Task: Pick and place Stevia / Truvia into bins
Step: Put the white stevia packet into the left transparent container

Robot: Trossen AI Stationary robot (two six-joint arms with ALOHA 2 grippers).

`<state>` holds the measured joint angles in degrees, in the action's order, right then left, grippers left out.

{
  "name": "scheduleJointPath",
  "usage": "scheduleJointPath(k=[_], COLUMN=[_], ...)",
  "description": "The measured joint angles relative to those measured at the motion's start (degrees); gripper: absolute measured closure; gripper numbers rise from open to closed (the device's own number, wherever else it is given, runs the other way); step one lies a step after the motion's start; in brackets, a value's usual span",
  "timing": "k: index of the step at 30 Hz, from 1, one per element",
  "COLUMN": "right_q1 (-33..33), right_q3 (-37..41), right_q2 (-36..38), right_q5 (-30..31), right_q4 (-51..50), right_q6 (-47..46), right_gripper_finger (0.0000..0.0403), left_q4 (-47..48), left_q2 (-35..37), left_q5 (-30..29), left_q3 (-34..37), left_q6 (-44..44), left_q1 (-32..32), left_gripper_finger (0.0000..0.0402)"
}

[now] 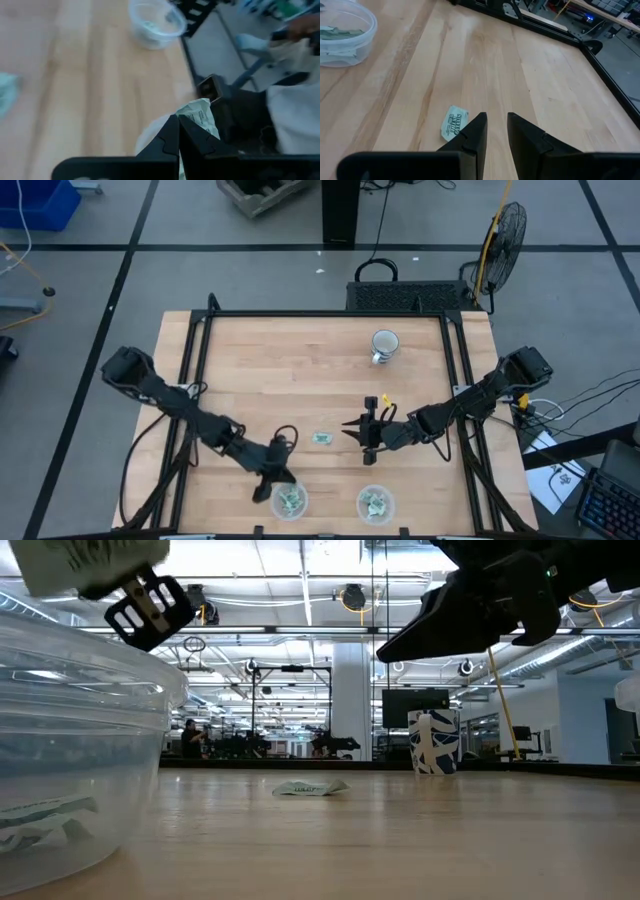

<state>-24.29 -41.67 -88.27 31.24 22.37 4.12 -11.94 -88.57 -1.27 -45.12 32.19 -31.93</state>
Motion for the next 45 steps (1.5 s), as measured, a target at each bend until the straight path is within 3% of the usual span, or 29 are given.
scheduleJointPath(k=[5, 23, 36, 45], right_q1=[0.0, 0.0, 2.0, 3.7], right_q3=[0.0, 0.0, 0.0, 0.0], right_q2=[0.0, 0.0, 0.0, 0.0], right_q5=[0.0, 0.1, 0.2, 0.1], right_q4=[0.1, 0.1, 0.1, 0.1], right_q6=[0.0, -5.6, -3.4, -3.4], right_gripper_finger=[0.0332, 0.0332, 0.0332, 0.0332], left_q4=[-4.5, -5.1, -5.2, -8.9], left_q2=[-1.2, -1.3, -1.2, -1.2], left_q5=[0.9, -1.2, -2.0, -1.8], left_q3=[0.0, 0.0, -0.1, -0.1], left_q6=[-0.4, -3.6, -5.1, -11.5], left_q1=[-1.6, -2.2, -0.2, 1.1], left_gripper_finger=[0.0396, 0.0398, 0.0398, 0.0396])
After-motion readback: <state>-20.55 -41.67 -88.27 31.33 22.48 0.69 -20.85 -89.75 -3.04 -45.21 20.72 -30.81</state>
